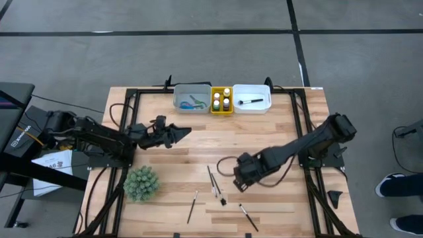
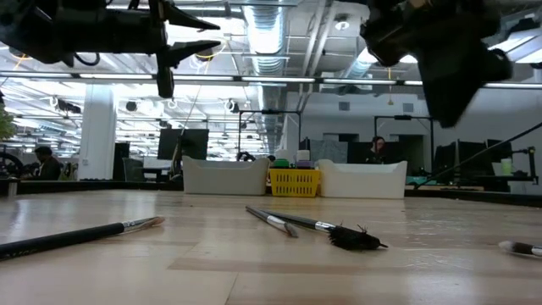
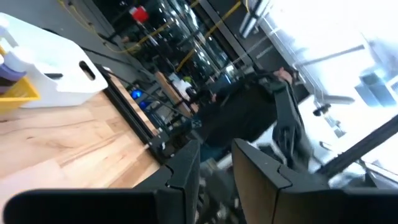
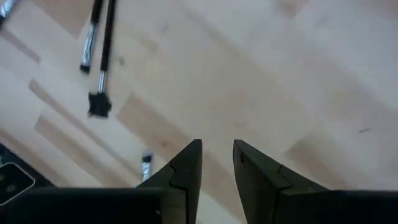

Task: Pick & Place Paint Supplies
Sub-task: Put the right black foundation brush into the white bin

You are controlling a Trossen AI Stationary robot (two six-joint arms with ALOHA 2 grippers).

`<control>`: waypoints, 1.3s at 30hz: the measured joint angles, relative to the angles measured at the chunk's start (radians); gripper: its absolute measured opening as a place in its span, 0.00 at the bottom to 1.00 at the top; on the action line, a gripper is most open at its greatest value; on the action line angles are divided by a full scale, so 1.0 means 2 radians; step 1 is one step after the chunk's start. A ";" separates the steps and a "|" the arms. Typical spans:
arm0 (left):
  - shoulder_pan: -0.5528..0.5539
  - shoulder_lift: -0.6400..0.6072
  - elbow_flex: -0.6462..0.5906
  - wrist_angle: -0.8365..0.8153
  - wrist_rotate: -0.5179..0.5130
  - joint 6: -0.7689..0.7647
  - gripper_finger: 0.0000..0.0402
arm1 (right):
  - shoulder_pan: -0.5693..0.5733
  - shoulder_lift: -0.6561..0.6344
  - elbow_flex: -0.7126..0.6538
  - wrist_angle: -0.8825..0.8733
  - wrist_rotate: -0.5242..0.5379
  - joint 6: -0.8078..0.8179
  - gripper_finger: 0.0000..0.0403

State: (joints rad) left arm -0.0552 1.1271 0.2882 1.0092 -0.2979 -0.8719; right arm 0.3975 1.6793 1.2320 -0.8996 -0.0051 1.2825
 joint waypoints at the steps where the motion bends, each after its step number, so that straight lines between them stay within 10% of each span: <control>1: -0.008 0.000 0.000 0.002 -0.012 0.000 0.22 | 0.007 0.010 0.000 0.013 -0.004 0.009 0.22; 16: -0.054 0.000 0.000 0.001 -0.069 0.001 0.22 | 0.062 0.112 0.000 0.138 -0.074 0.133 0.22; 39: -0.055 0.000 0.000 0.001 -0.009 0.015 0.22 | 0.069 0.166 0.024 0.158 -0.073 0.235 0.22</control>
State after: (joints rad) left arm -0.1642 1.1275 0.2885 1.0106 -0.3153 -0.8425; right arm 0.5362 2.0113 1.2797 -0.5841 -0.1515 1.7529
